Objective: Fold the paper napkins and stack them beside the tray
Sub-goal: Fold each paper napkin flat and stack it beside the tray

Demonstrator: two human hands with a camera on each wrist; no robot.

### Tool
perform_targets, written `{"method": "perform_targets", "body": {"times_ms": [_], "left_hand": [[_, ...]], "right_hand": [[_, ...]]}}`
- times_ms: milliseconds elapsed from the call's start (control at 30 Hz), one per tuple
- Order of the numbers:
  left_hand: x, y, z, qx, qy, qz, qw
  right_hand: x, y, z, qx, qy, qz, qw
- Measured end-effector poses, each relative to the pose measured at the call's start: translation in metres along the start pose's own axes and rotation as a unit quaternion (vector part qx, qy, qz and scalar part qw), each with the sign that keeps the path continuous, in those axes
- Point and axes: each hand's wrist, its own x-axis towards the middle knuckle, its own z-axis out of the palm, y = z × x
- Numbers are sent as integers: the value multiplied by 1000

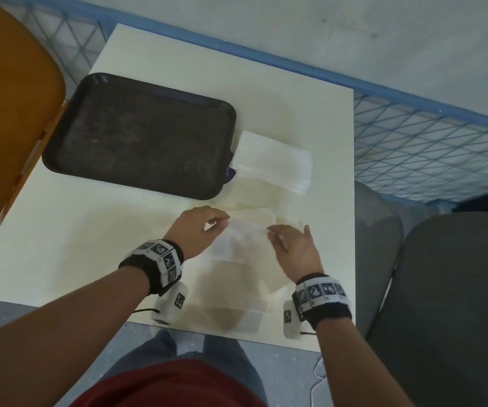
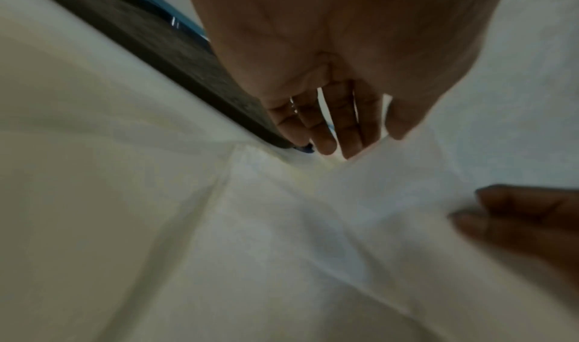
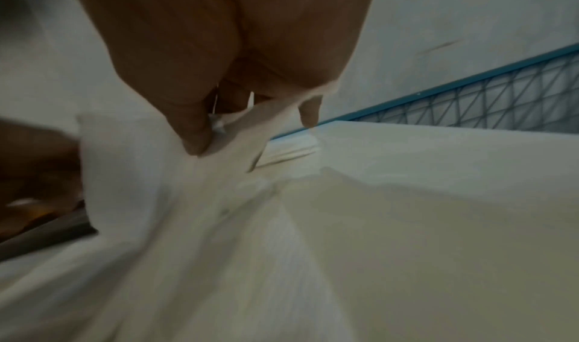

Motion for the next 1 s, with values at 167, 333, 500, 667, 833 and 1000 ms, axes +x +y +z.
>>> {"method": "perform_targets", "body": {"times_ms": [167, 333, 500, 667, 833, 1000], "left_hand": [[13, -20, 9, 233, -85, -32, 968], [19, -15, 16, 294, -59, -20, 954], [25, -13, 17, 265, -66, -37, 961], [29, -5, 14, 284, -69, -37, 956], [29, -4, 8, 295, -50, -31, 954], [27, 10, -17, 231, 5, 38, 972]], "right_hand": [[53, 12, -55, 60, 18, 49, 997], [125, 16, -101, 40, 9, 41, 998], [194, 17, -111, 23, -39, 20, 999], [244, 19, -91, -46, -32, -14, 998], [242, 15, -76, -171, 70, -77, 980], [163, 14, -73, 255, 35, -4, 966]]}}
